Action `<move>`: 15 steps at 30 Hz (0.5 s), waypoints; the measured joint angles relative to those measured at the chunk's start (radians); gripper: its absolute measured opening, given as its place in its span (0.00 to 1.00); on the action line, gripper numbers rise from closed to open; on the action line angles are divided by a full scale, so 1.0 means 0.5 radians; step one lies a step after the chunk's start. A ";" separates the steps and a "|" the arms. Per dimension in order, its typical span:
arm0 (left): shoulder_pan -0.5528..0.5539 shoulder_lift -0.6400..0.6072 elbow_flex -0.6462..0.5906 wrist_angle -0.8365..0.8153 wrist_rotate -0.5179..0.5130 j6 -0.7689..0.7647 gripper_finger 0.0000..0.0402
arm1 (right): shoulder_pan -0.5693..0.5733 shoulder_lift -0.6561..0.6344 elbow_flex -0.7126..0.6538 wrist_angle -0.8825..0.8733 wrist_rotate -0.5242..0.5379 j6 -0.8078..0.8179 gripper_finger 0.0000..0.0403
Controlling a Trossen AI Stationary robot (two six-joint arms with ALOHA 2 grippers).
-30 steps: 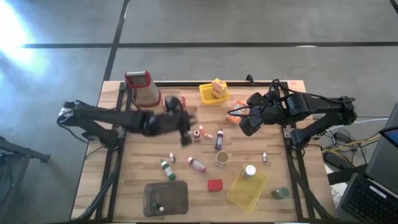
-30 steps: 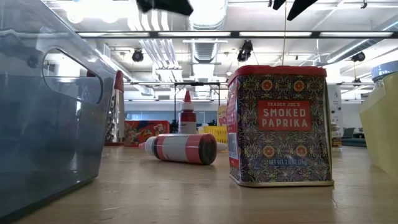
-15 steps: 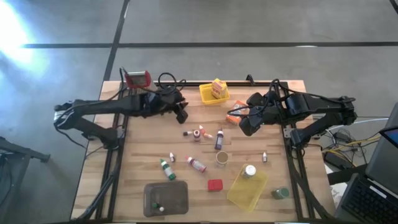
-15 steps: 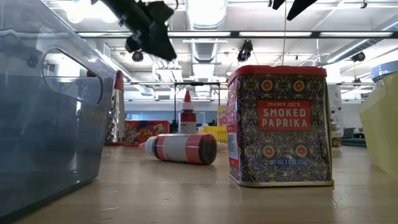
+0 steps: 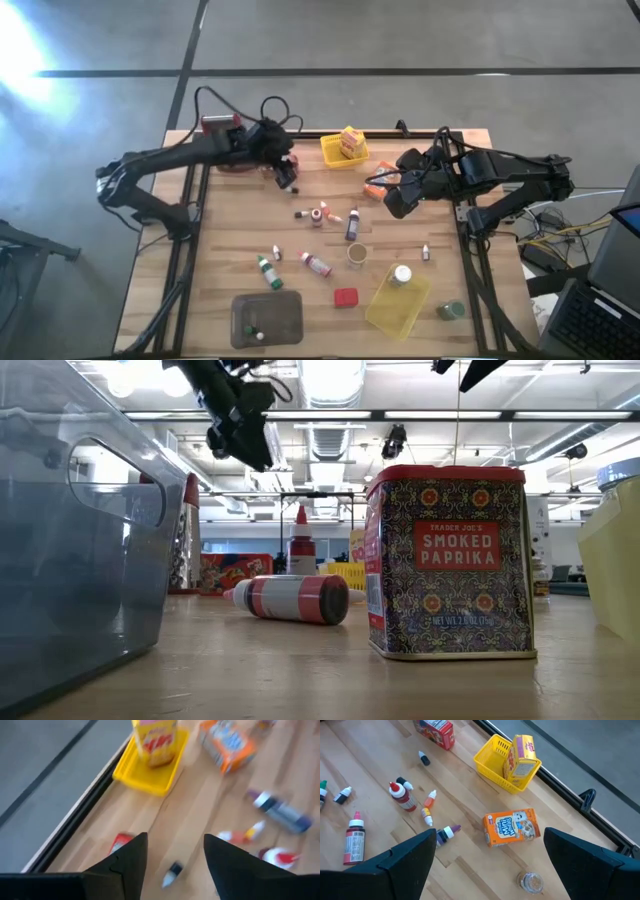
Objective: Pick & Place Kitchen Items
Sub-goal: Put the brown seasoning bottle into the bottom yellow bin
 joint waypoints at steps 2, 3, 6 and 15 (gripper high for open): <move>0.036 0.078 0.093 -0.160 0.001 0.086 0.49 | 0.000 0.000 0.001 0.000 -0.001 0.000 0.90; 0.054 0.123 0.142 -0.243 0.001 0.143 0.49 | 0.000 -0.001 0.001 0.000 0.000 0.000 0.90; 0.099 0.277 0.284 -0.473 0.001 0.333 0.49 | 0.000 0.000 0.001 0.001 0.000 0.000 0.90; 0.253 0.670 0.608 -0.706 0.091 0.755 0.49 | 0.000 0.000 0.001 0.001 0.000 0.000 0.90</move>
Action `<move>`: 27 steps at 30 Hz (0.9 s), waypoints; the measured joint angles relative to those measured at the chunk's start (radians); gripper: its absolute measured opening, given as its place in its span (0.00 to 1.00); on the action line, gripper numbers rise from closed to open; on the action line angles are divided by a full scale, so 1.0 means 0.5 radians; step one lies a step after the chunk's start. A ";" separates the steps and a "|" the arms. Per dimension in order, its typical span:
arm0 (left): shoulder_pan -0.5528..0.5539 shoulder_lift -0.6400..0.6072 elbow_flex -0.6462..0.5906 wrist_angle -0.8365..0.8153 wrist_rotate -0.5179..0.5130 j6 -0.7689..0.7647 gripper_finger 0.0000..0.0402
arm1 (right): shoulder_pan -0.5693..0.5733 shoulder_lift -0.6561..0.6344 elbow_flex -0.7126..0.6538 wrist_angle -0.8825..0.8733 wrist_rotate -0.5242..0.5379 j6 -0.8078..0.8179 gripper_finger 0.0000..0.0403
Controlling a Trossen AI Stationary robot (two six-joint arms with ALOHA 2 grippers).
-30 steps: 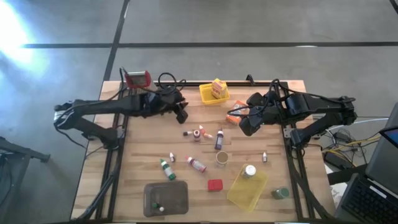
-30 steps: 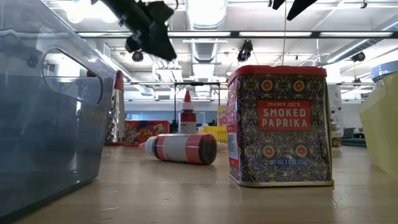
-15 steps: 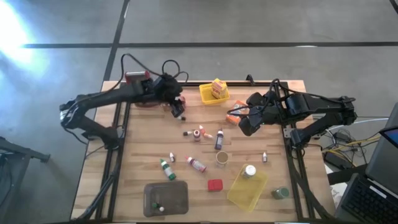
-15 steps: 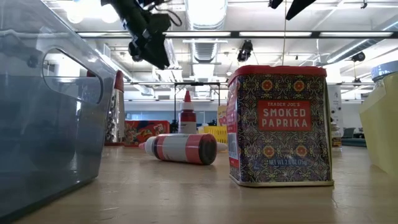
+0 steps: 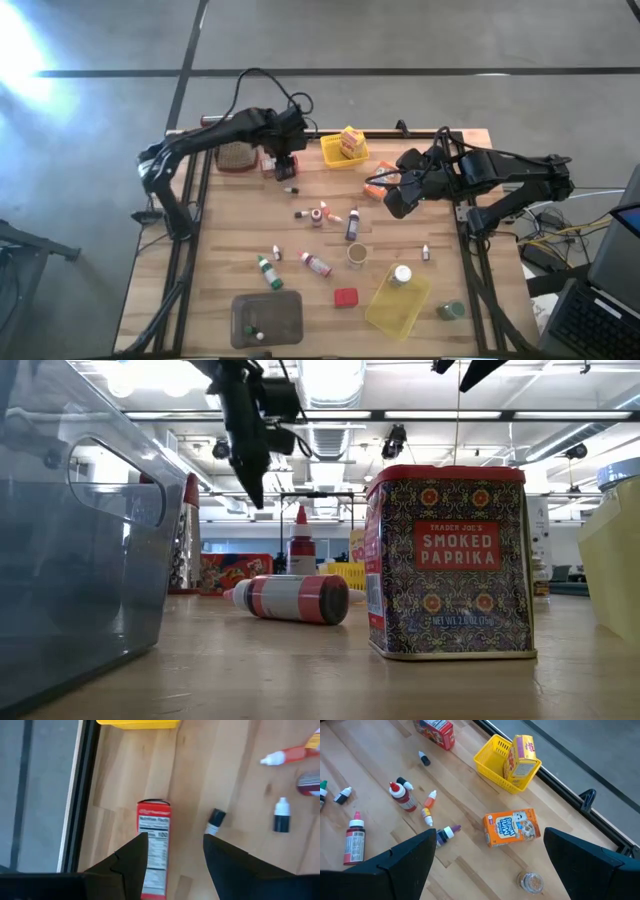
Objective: Pick & Place Kitchen Items
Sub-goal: Put the brown seasoning bottle into the bottom yellow bin
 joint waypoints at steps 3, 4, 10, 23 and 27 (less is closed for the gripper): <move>0.081 0.069 0.032 0.004 0.082 0.077 0.49 | 0.000 0.000 0.000 0.000 -0.001 0.000 0.90; 0.105 0.090 0.032 0.004 0.122 0.096 0.49 | 0.000 0.000 0.000 0.000 0.000 0.000 0.90; 0.219 0.199 0.023 0.006 0.159 0.176 0.49 | 0.000 0.000 0.000 0.007 0.000 0.000 0.90; 0.240 0.293 0.022 0.023 0.169 0.244 0.49 | 0.000 0.000 0.000 0.010 0.000 0.000 0.90; 0.235 0.293 0.022 0.069 0.169 0.247 0.49 | 0.000 0.000 0.000 0.012 0.000 0.000 0.90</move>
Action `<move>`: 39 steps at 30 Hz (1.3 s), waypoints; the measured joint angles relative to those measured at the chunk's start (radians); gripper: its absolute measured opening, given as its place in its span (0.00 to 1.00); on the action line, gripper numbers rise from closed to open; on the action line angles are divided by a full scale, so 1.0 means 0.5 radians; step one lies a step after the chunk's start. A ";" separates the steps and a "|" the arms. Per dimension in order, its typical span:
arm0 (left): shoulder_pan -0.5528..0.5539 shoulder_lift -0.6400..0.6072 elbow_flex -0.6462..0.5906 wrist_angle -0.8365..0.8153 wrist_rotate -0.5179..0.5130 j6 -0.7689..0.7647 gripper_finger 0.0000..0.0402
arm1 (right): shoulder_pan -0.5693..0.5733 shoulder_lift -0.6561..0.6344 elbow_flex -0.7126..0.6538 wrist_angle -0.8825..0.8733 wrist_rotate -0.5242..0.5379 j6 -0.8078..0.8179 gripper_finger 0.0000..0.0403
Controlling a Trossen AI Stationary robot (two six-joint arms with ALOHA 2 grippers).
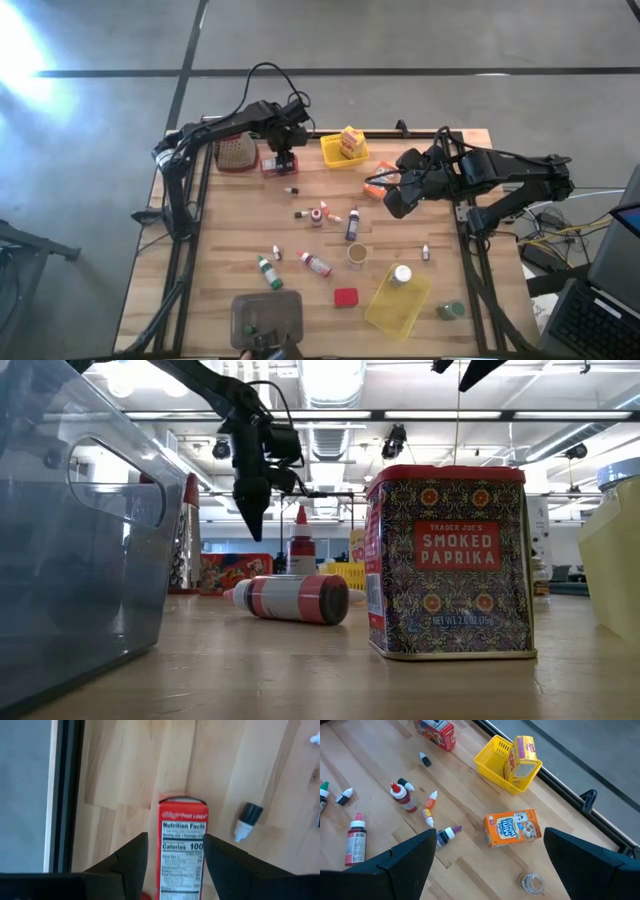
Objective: Pick & Place Kitchen Items
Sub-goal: Put the brown seasoning bottle into the bottom yellow bin
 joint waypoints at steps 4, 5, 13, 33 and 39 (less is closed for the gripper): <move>-0.002 0.000 0.001 0.024 -0.001 -0.023 0.49 | 0.000 0.000 0.000 0.002 0.000 0.000 0.90; -0.002 0.000 0.000 0.008 0.000 -0.050 0.49 | 0.000 0.000 0.000 0.002 0.000 0.000 0.90; -0.020 -0.020 -0.002 -0.062 0.185 -0.116 0.48 | 0.000 0.000 0.000 0.001 0.000 0.000 0.90; -0.375 -0.044 0.003 0.035 0.309 0.137 0.38 | 0.000 0.000 0.000 0.001 0.000 0.000 0.90; -0.376 -0.044 0.003 0.023 0.309 0.106 0.38 | 0.000 0.000 0.000 0.001 0.000 0.000 0.90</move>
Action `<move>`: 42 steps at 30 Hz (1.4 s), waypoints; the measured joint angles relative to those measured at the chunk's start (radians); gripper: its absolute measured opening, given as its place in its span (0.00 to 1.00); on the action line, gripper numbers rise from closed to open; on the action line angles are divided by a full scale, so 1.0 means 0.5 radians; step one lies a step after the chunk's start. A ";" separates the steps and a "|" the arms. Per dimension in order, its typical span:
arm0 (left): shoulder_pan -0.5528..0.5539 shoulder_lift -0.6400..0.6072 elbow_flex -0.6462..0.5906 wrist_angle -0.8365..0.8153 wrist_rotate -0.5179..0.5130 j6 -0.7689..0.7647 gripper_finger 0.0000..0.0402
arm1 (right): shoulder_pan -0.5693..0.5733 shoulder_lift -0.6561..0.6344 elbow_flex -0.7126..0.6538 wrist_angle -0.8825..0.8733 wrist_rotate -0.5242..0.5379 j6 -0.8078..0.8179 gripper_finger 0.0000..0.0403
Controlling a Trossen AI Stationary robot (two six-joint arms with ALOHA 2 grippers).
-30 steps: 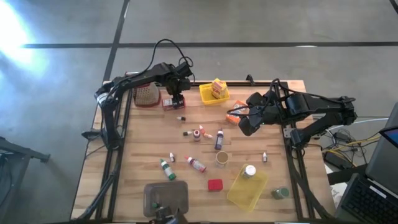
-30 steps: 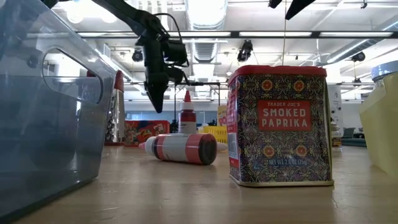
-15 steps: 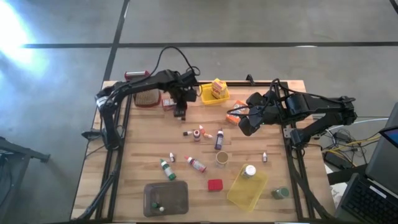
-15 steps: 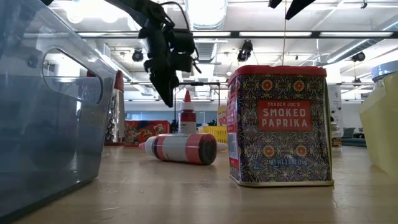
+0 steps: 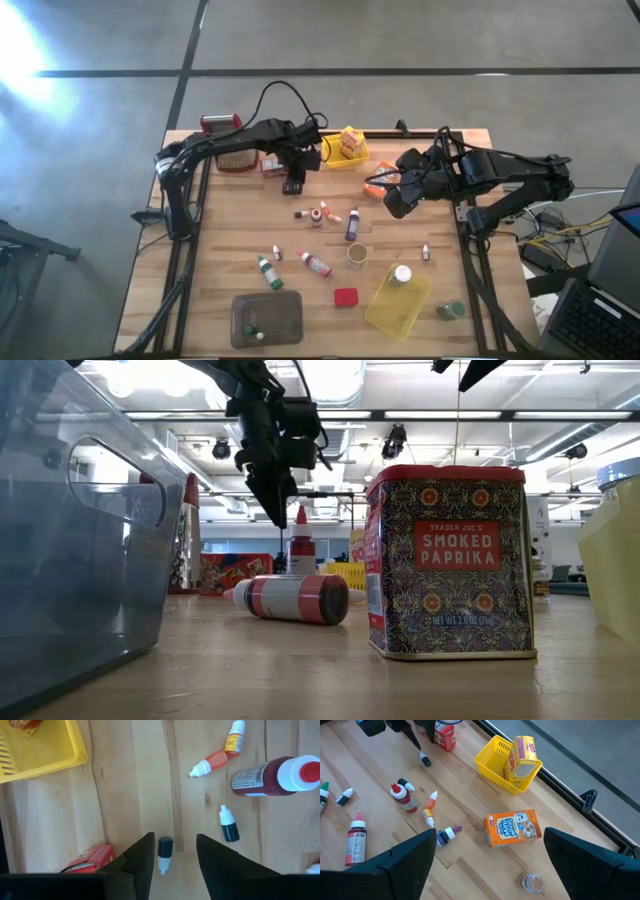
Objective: Pick & Place Kitchen Items
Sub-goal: Put the brown seasoning bottle into the bottom yellow bin
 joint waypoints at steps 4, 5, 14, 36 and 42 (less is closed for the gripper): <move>0.000 0.000 0.000 0.000 0.001 -0.001 0.38 | 0.000 0.000 0.000 0.000 0.000 0.000 0.90; 0.000 0.000 0.000 0.000 0.001 -0.001 0.38 | 0.000 0.000 0.000 0.000 0.000 0.000 0.90; -0.003 0.000 0.004 -0.032 0.002 -0.047 0.38 | 0.000 0.000 0.000 0.000 0.000 0.000 0.90; -0.213 -0.576 0.063 -0.113 -0.174 -0.310 0.25 | 0.000 0.000 0.000 0.000 0.000 0.001 0.90; -0.213 -0.642 0.061 -0.104 -0.175 -0.329 0.25 | 0.000 0.000 0.000 0.001 0.000 0.001 0.90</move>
